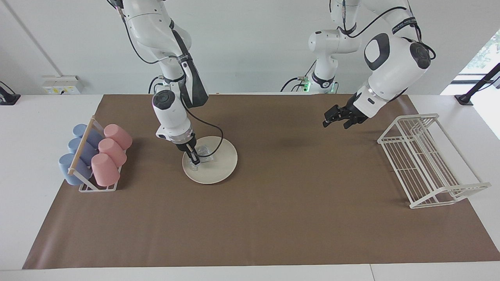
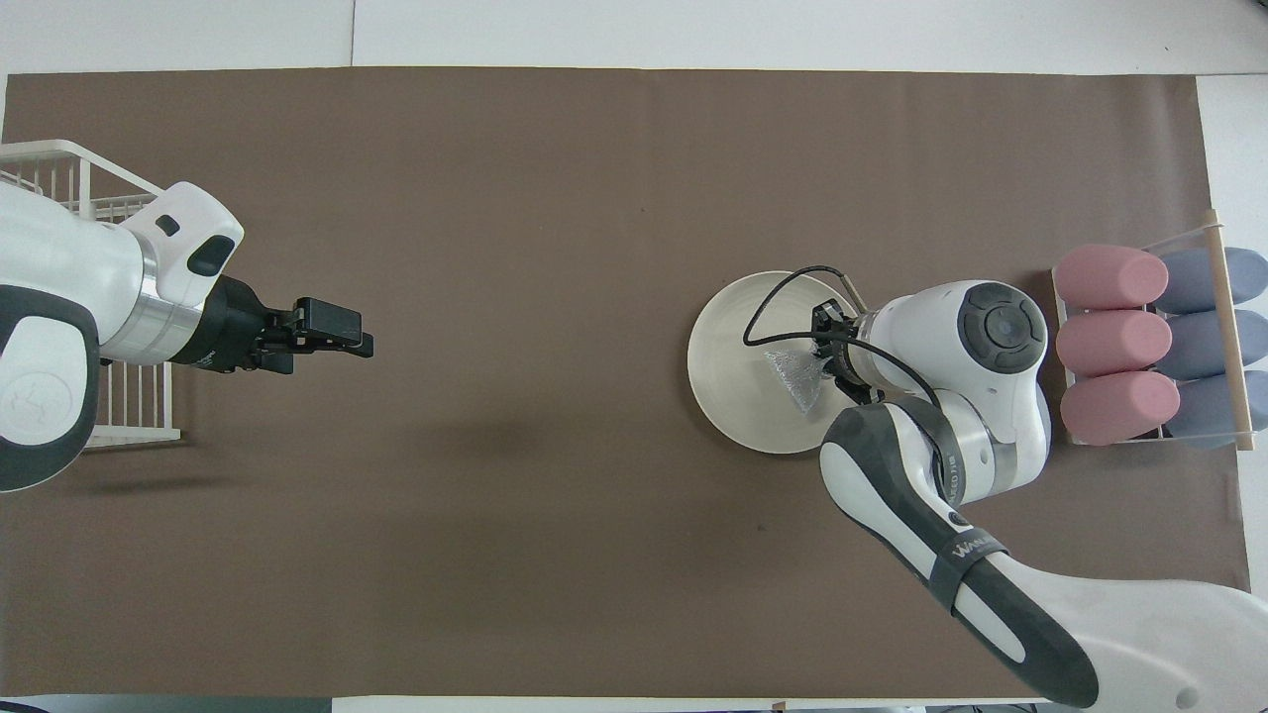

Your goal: Wipe plate with sponge

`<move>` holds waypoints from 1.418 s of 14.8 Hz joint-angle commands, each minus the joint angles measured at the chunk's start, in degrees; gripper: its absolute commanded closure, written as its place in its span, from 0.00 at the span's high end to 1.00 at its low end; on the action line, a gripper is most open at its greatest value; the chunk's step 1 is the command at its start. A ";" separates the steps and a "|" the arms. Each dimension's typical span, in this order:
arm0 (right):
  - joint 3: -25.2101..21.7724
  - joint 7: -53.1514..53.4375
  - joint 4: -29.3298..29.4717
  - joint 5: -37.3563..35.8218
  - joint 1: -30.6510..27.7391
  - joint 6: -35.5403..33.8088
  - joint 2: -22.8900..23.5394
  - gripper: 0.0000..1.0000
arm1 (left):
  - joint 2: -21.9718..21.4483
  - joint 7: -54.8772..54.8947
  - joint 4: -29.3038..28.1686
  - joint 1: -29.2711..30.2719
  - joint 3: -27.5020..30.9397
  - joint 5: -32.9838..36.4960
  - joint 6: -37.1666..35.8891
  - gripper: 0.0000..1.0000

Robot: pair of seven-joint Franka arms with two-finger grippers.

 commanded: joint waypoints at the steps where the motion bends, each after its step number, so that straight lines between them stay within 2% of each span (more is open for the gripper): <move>1: 0.41 10.82 -0.40 4.12 7.13 4.65 3.29 0.00 | -0.98 -0.96 -1.33 0.17 -0.28 1.29 1.87 1.00; 4: 0.41 12.09 -0.04 9.32 9.35 5.36 3.38 0.00 | -0.98 -0.96 -1.33 0.17 -0.28 1.29 1.96 1.00; 7: 0.23 8.69 -0.13 9.51 8.39 5.45 3.29 0.00 | -0.98 -0.87 -1.33 0.26 -0.28 1.29 2.39 1.00; 14: -0.12 -16.36 0.04 9.33 -3.02 4.83 3.82 0.00 | -0.98 -0.87 -1.86 0.35 -0.28 1.29 4.77 1.00; 17: 0.14 -15.96 -0.04 9.33 -2.70 4.75 3.82 0.00 | -0.98 -0.87 -2.03 0.35 -0.28 1.29 5.21 1.00; 19: 0.23 -10.88 -0.04 9.25 -1.64 4.75 3.73 0.00 | -0.98 -0.87 -2.03 0.35 -0.28 1.29 5.47 1.00; 21: 0.23 -6.13 -0.13 9.42 1.95 4.75 3.65 0.00 | -0.98 -0.96 -2.03 0.26 -0.28 1.29 5.47 1.00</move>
